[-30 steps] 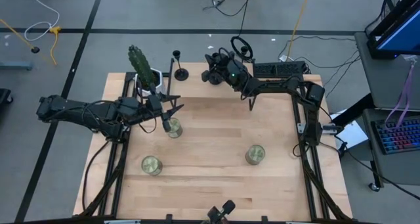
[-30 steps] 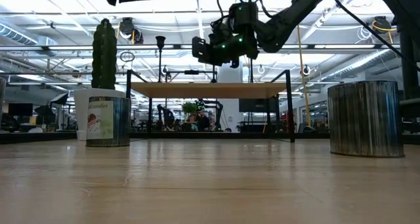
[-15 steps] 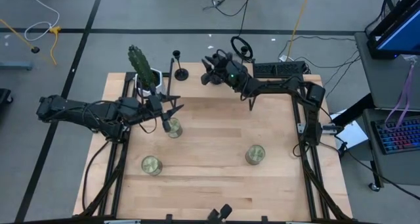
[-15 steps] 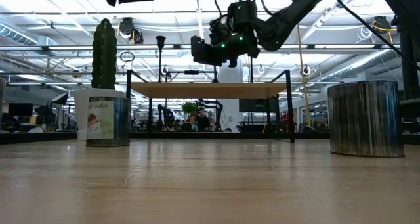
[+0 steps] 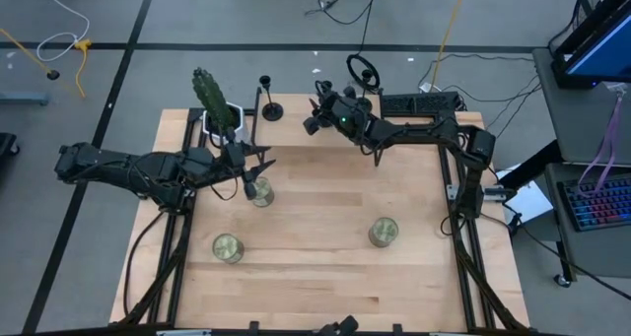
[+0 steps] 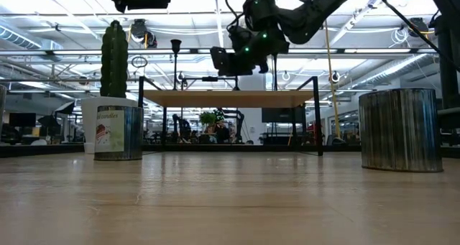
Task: Pick & Place candle stick holders
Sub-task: Put the black candle holder on the shelf
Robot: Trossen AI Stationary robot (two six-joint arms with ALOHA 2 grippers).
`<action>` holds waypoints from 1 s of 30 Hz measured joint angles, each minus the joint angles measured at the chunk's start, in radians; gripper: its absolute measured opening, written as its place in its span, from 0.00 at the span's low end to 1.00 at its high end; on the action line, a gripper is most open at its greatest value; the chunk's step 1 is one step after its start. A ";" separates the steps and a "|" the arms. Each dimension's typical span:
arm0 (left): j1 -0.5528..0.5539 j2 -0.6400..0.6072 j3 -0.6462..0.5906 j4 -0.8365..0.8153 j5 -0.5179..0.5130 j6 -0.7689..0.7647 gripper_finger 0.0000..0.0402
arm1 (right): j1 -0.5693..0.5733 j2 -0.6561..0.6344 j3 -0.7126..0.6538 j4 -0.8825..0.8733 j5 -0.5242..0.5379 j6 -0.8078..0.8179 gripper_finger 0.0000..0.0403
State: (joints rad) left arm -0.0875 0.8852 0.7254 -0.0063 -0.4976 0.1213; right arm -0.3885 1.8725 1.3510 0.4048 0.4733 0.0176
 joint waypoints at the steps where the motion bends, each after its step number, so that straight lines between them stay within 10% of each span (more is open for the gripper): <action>1: 0.000 0.000 0.000 0.000 0.000 -0.004 0.42 | 0.000 0.001 0.000 -0.011 0.000 0.009 0.30; 16: 0.000 0.000 0.000 -0.023 0.001 -0.055 0.42 | 0.000 0.001 0.000 -0.110 -0.002 0.052 0.02; 30: 0.000 0.000 0.000 -0.024 0.001 -0.051 0.42 | -0.027 0.001 -0.001 0.131 -0.080 0.130 0.00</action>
State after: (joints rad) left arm -0.0875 0.8852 0.7254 -0.0299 -0.4961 0.0701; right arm -0.4150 1.8740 1.3502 0.5356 0.3929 0.1474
